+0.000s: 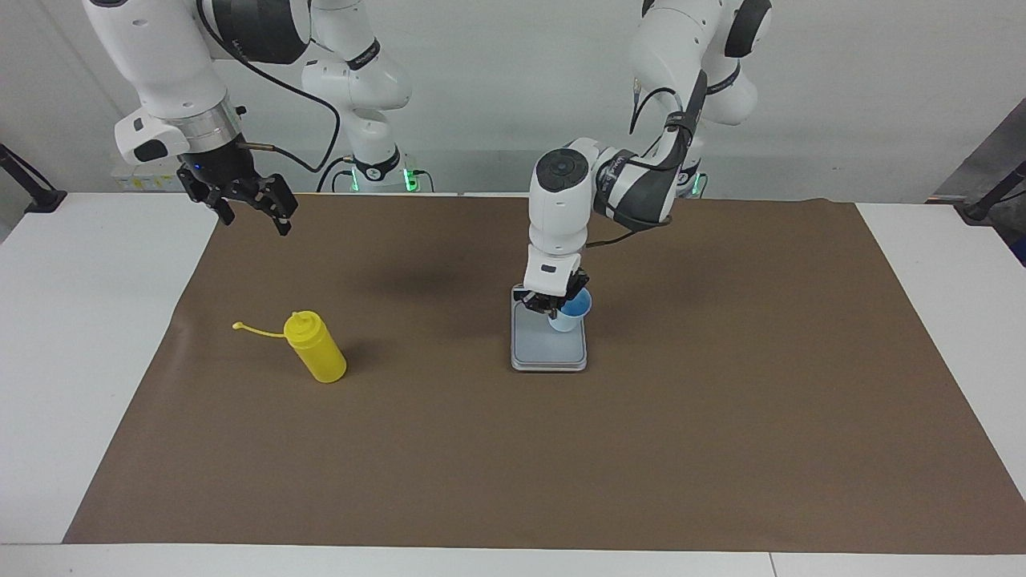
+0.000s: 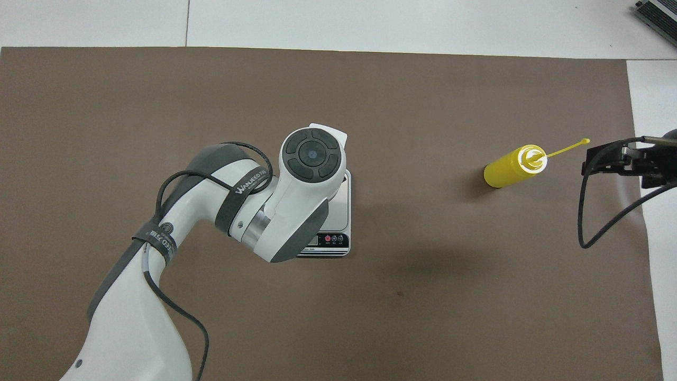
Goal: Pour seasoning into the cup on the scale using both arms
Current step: 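Carry the blue cup with the left gripper onto the scale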
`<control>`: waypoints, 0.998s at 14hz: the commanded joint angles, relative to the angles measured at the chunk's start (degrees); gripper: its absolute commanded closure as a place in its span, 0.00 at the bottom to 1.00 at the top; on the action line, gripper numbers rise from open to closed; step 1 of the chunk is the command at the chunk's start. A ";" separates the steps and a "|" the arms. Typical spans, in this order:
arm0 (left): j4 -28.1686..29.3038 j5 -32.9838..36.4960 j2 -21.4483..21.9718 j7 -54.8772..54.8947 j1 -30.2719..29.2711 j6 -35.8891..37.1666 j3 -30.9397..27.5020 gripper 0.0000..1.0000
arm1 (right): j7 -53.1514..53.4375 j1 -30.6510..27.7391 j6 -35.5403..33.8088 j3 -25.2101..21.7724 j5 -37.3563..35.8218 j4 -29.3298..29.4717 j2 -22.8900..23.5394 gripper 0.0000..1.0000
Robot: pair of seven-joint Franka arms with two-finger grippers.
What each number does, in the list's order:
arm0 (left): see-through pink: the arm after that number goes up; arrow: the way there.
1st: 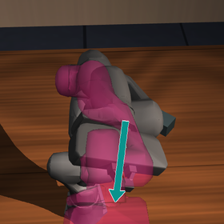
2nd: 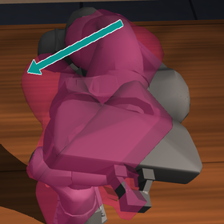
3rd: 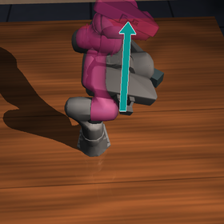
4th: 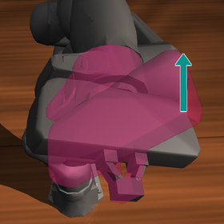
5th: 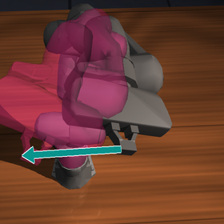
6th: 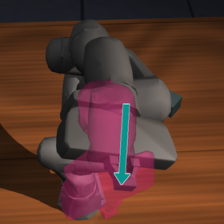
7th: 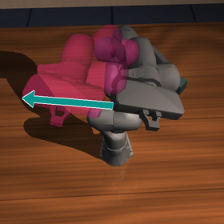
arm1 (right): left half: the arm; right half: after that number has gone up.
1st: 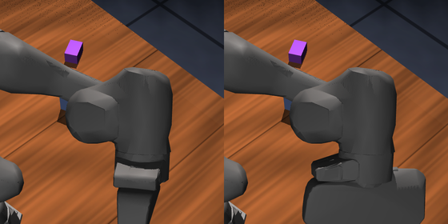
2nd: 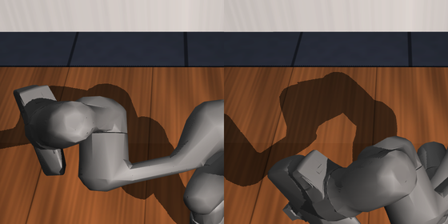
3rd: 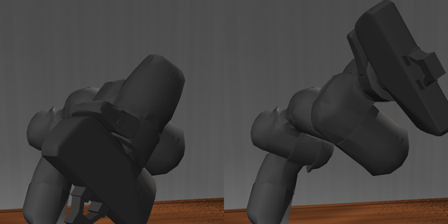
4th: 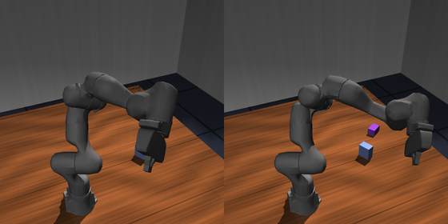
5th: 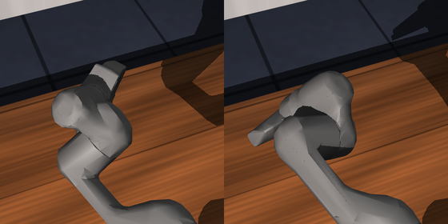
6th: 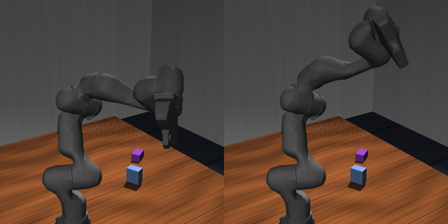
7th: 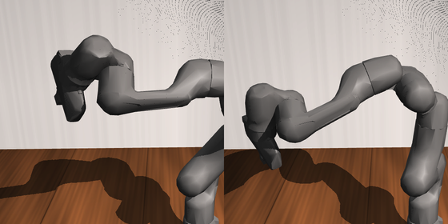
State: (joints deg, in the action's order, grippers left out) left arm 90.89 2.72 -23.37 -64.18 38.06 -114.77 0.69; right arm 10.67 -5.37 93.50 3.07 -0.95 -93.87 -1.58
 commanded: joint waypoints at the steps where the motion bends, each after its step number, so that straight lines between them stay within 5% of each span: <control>1: -3.62 1.24 -2.56 -1.39 1.05 0.43 -0.86 0.94 | -1.53 -0.43 0.81 -0.08 0.16 -1.67 -1.32 0.00; 10: -3.70 1.94 -3.79 -2.62 1.67 -0.19 -0.86 0.92 | -2.94 -0.43 0.72 -0.08 0.16 -2.28 -1.67 0.00; 14: -3.97 2.81 -3.79 -2.53 1.84 -0.10 -0.86 0.50 | -2.94 -0.43 0.72 -0.08 0.16 -2.46 -1.76 0.00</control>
State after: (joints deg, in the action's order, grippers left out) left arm 88.66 3.65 -26.11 -65.54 38.76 -114.95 0.69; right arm 9.18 -5.37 93.50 3.07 -0.95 -94.34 -1.68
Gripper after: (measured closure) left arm 0.678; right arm 0.000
